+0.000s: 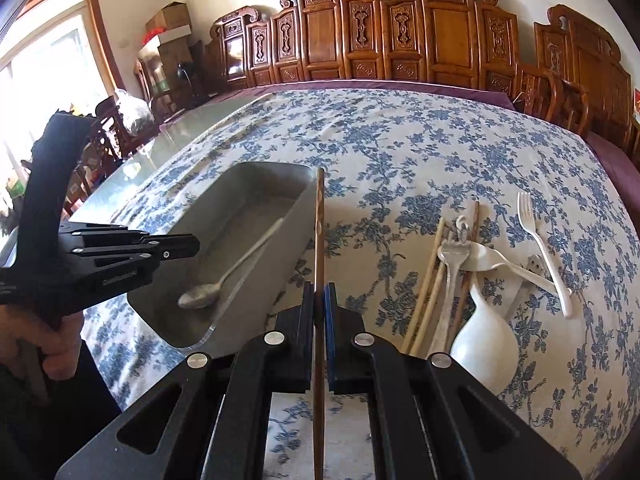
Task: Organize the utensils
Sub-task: 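Lower the metal spoon into the grey tray and open the left gripper, then lower the wooden chopstick into the grey tray and open the right gripper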
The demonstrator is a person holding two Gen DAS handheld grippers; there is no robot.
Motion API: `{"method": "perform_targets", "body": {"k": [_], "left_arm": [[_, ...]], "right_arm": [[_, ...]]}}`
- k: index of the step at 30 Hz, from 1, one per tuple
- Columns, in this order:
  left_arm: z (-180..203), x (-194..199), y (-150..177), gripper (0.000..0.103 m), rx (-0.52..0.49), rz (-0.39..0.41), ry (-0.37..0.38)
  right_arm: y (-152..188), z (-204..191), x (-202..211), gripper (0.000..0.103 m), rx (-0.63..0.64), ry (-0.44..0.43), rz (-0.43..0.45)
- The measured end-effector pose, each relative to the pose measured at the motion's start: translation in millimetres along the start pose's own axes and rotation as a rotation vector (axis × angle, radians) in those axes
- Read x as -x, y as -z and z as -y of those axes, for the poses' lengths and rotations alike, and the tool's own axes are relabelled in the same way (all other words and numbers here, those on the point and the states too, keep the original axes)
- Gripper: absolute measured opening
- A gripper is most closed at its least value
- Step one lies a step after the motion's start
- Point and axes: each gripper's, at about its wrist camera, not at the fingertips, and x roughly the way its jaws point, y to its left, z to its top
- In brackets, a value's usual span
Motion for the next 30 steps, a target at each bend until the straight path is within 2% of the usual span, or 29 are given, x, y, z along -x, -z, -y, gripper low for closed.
{"method": "perform_targets", "body": {"k": [9, 18, 24, 30], "left_arm": [[-25.1, 26.8, -1.9, 0.000, 0.018, 0.085, 0.018], [-57.2, 41.1, -4.8, 0.000, 0.052, 0.120, 0.015], [-68.0, 44.1, -5.6, 0.000, 0.068, 0.130, 0.009], [-71.1, 44.0, -5.1, 0.000, 0.072, 0.129, 0.012]], "right_arm": [[-28.7, -27.1, -5.1, 0.006, -0.057, -0.066, 0.008], [-53.3, -58.1, -42.0, 0.006, -0.117, -0.107, -0.035], [-55.2, -67.1, -74.2, 0.006, -0.150, -0.102, -0.084], [-46.4, -73.6, -88.5, 0.006, -0.158, -0.105, -0.103]]}}
